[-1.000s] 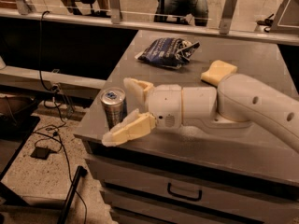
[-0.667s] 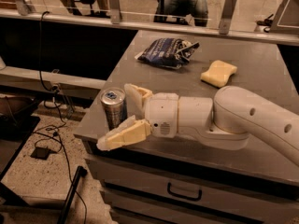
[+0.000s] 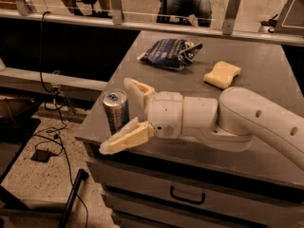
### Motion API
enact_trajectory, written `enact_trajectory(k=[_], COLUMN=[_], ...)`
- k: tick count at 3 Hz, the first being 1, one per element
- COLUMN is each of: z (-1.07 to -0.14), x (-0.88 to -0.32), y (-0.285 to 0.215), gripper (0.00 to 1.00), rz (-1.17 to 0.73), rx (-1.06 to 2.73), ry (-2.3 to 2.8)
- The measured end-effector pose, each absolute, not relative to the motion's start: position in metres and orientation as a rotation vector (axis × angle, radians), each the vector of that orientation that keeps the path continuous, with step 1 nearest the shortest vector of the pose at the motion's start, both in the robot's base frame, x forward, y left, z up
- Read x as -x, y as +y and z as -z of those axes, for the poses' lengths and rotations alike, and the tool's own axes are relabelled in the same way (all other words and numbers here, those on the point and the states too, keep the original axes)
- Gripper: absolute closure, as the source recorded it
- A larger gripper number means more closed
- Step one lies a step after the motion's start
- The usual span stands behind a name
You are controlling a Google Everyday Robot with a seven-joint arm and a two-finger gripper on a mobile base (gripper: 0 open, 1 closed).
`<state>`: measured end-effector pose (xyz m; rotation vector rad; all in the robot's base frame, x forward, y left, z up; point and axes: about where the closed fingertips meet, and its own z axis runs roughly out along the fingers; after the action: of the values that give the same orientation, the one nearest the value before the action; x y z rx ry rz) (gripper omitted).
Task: Knock redbull can over
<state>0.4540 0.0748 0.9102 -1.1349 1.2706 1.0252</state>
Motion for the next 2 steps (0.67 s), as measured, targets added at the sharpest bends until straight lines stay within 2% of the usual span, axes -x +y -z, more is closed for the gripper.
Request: enact_trajectory(k=[2], z=[-0.9072], x=[-0.4529], y=[0.0764], gripper=[0.0], rz=[-1.041], rx=[1.134], ry=[1.293])
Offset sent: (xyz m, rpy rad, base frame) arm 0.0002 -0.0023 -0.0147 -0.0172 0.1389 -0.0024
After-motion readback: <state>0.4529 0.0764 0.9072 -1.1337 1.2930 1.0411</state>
